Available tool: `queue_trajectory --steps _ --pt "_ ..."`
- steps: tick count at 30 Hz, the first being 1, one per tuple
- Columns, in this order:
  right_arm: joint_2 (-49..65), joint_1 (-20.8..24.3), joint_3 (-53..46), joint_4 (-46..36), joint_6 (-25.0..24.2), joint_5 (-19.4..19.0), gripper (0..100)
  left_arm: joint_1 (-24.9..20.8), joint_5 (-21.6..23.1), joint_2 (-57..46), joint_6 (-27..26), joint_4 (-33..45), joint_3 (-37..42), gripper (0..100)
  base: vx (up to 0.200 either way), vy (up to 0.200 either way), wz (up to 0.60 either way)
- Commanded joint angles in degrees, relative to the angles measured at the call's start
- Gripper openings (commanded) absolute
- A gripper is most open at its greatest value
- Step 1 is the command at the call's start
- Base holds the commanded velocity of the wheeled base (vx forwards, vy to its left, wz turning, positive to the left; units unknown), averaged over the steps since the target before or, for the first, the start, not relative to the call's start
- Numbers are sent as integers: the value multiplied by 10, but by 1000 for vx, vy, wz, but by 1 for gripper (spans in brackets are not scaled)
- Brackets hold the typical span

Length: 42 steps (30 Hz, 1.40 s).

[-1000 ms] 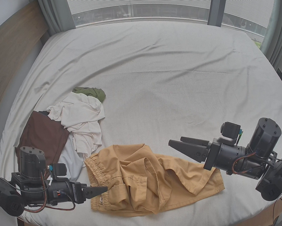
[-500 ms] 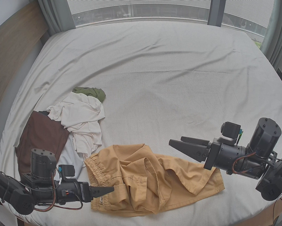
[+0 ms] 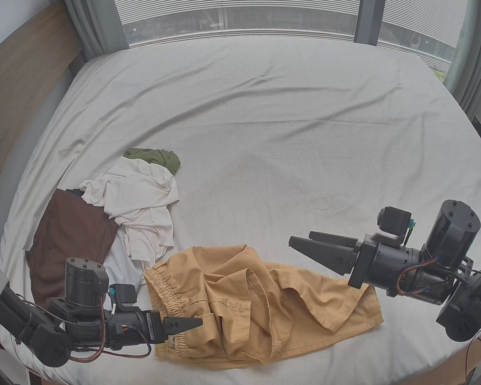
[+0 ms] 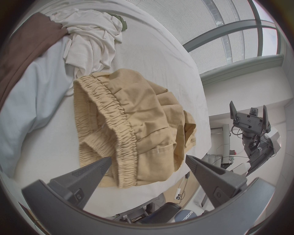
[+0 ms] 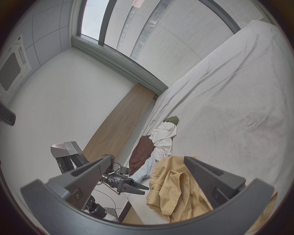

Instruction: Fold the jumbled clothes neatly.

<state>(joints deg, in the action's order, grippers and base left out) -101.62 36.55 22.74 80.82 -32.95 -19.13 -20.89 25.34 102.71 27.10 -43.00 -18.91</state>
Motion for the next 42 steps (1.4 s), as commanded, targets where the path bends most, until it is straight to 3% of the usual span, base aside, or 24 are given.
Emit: queue_trajectory --steps 1,9,22,32,42 --pt "0 0 0 0 0 0 100 -8 1 31 6 -22 2 100 0 0 0" --pt "2 -1 1 -1 0 0 100 -18 1 60 16 -95 23 100 0 0 0" --pt "1 0 0 1 1 0 100 -25 -5 79 36 -133 26 100 0 0 0" --pt "0 2 -1 1 2 0 100 15 -24 73 19 -135 34 100 0 0 0" --pt "0 3 -1 1 2 0 100 -2 -18 89 30 -166 23 100 0 0 0"
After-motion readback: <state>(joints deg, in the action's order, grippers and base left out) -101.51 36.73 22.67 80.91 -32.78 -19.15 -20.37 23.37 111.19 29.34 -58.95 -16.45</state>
